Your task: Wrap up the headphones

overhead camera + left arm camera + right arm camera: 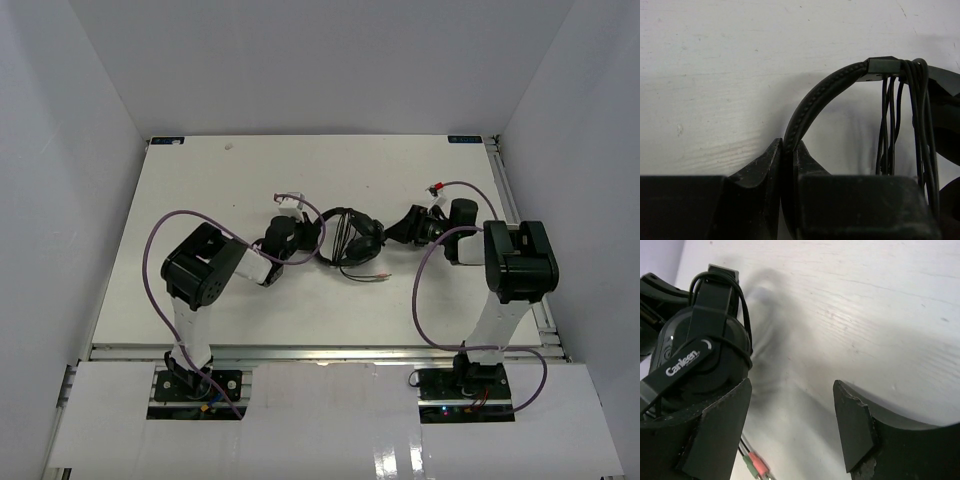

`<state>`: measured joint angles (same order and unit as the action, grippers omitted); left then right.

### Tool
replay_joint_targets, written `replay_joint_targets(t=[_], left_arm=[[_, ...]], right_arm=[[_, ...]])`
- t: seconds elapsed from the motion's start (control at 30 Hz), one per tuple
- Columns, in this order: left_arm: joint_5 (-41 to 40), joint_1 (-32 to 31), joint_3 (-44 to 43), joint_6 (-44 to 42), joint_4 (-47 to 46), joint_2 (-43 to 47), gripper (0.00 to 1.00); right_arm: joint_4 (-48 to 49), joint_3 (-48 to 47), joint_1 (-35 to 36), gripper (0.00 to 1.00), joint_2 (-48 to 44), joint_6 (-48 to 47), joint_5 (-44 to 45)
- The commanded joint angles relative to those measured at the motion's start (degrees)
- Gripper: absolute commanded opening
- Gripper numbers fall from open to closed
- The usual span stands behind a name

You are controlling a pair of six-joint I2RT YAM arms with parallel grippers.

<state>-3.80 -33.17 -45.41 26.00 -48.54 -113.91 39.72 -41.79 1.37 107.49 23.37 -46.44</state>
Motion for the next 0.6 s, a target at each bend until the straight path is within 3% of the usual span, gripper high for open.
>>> replay_joint_targets(t=[0.0, 0.07, 0.17, 0.2, 0.37, 0.57], left_arm=[[-4.0, 0.1, -4.9, 0.7, 12.5, 0.2, 0.02], [-5.1, -0.2, -7.9, 0.4, 18.8, 0.8, 0.2], [-6.2, -1.0, -11.0, -1.3, 25.2, 1.8, 0.65], [-6.2, -1.0, -11.7, -1.3, 26.9, 2.3, 0.73], [-3.0, -1.2, -12.3, -5.2, 32.4, 7.8, 0.98], [3.6, -1.1, -8.8, -9.5, 35.7, 21.7, 0.98]], right_arm=[[-15.8, -1.2, -1.0, 0.76, -9.8, -10.2, 9.0], [-21.3, -1.6, -2.5, 0.79, -13.3, -13.6, 10.0], [-27.1, -1.4, -3.1, 0.87, -20.8, -16.9, 12.7], [-27.2, -1.3, -3.1, 0.87, -20.8, -17.6, 12.7], [-37.1, -2.2, -4.1, 0.97, -31.8, -23.6, 14.8], [-46.3, -2.8, -4.3, 0.9, -42.4, -32.1, 14.5]])
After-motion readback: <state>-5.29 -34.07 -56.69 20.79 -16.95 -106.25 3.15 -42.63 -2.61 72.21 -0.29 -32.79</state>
